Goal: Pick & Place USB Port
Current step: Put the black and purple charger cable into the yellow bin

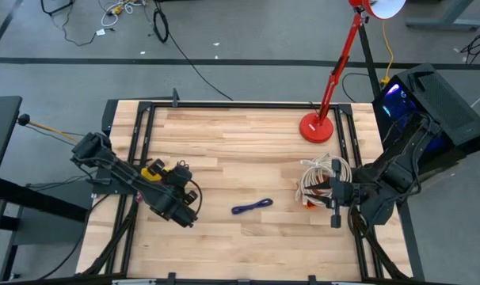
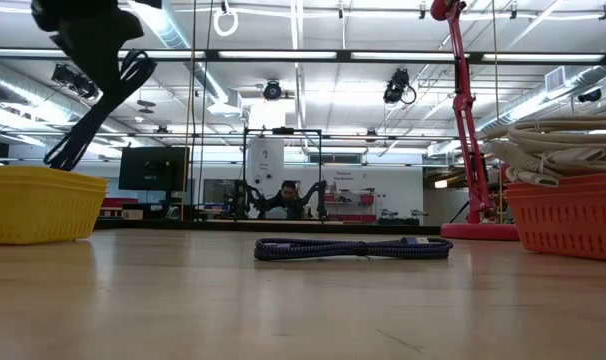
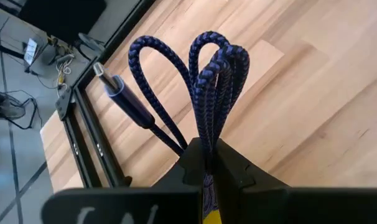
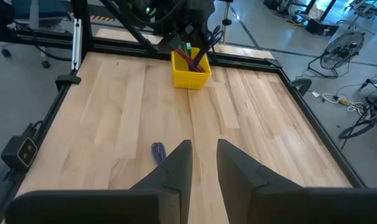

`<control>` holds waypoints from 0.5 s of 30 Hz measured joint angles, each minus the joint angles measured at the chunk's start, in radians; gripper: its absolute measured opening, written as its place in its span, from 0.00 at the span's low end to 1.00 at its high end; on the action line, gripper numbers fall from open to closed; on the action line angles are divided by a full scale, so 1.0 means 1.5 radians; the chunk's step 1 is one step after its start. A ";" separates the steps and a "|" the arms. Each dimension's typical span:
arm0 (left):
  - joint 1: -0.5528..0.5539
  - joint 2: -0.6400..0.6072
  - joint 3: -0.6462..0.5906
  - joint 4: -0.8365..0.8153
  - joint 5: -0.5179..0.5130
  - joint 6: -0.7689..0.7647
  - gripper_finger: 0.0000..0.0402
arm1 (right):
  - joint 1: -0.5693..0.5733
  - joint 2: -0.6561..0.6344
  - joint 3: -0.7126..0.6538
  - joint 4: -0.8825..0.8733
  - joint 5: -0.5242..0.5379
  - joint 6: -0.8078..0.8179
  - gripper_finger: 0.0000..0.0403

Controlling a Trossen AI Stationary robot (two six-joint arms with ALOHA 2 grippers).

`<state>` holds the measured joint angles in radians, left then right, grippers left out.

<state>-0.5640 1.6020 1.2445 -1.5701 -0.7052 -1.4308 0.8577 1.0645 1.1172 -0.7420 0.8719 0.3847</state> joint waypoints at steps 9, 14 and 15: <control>-0.020 -0.087 -0.050 -0.002 0.002 -0.112 0.03 | 0.000 0.020 0.000 -0.004 -0.008 0.000 0.19; -0.018 -0.116 -0.079 -0.001 0.025 -0.148 0.03 | 0.000 0.029 0.000 -0.006 -0.016 -0.002 0.19; -0.016 -0.119 -0.087 -0.001 0.034 -0.162 0.03 | 0.000 0.029 0.000 -0.006 -0.017 -0.002 0.19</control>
<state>-0.5877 1.4231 1.1140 -1.5717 -0.6545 -1.6738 0.8577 1.1076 1.1172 -0.7516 0.8459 0.3810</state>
